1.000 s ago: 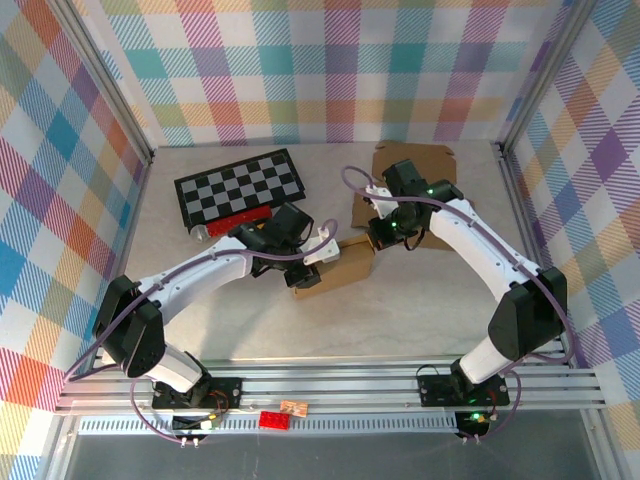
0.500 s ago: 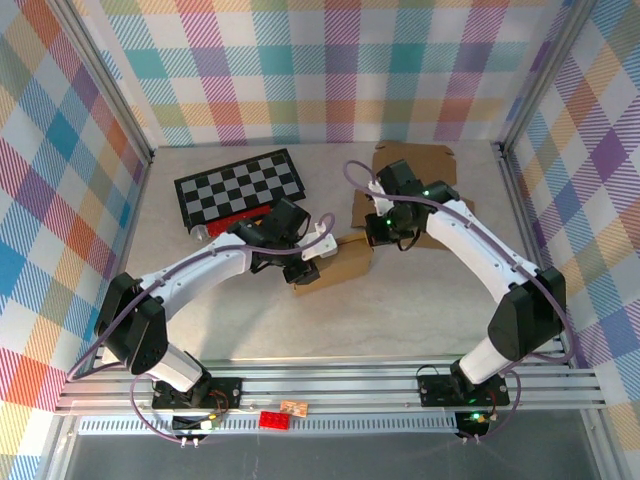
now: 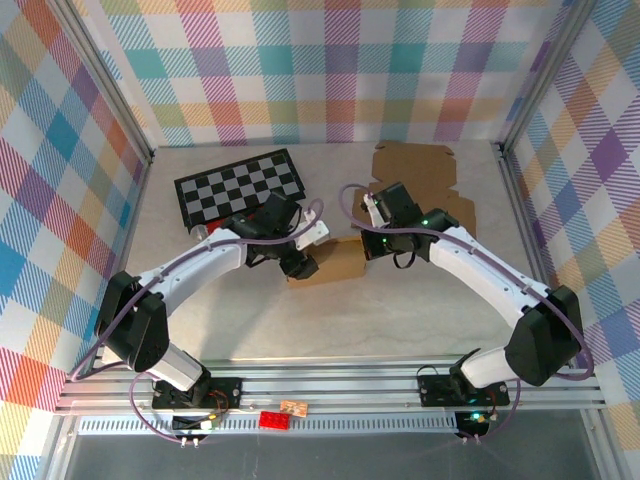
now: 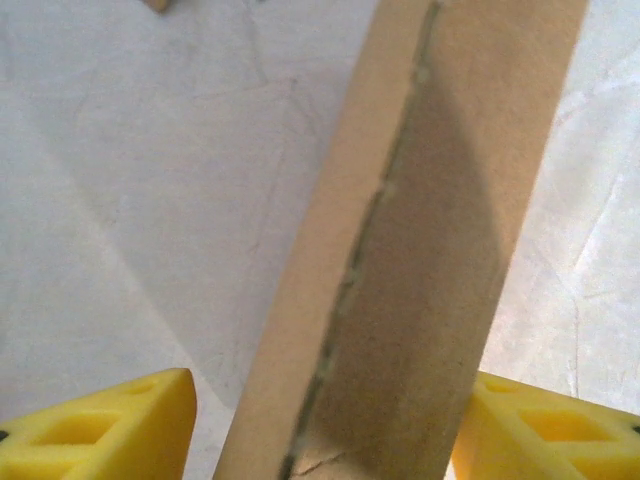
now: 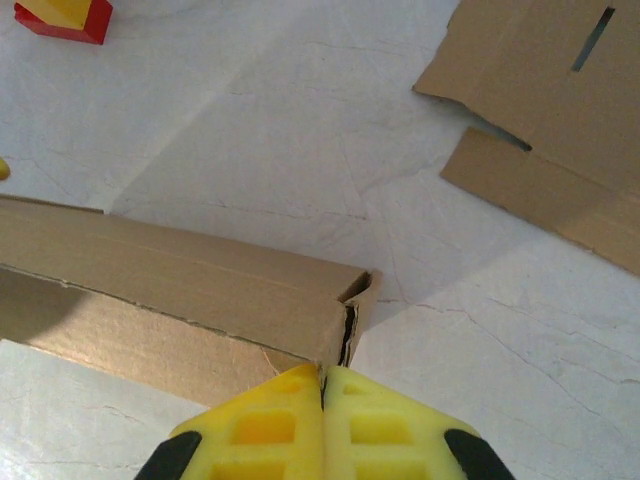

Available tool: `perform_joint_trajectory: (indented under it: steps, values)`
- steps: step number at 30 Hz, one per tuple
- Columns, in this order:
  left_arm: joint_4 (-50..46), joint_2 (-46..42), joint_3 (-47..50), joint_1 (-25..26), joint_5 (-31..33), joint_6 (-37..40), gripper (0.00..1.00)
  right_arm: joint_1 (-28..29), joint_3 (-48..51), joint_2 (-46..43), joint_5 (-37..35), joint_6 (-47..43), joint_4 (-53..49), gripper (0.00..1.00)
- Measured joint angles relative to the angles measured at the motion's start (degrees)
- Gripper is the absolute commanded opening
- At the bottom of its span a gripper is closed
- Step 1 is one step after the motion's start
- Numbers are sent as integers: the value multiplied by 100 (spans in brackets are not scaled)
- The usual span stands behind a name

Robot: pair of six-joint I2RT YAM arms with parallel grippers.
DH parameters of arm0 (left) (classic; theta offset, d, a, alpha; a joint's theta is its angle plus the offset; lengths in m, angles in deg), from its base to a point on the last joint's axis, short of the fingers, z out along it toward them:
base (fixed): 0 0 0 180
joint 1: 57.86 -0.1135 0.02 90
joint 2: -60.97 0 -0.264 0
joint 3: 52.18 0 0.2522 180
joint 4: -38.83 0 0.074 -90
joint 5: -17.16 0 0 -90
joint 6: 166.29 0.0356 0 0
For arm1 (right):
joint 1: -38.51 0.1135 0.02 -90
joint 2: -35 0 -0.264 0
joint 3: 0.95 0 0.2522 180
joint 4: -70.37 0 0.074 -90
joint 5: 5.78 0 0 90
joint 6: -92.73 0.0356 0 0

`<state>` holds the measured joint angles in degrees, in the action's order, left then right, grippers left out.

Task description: Fold the paper box

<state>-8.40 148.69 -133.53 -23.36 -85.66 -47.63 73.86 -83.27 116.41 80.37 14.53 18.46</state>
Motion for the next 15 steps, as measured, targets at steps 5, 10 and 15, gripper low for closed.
perform_joint_trajectory:
  steps: [5,10,15]
  values:
    - [129,-240,70,-52,-120,-299,70,35,11,4,-101,35,28,0]
    - [227,-363,81,-52,-173,-404,68,52,4,39,-136,160,48,0]
    - [216,-361,83,-52,-216,-407,65,142,-90,116,-157,422,35,0]
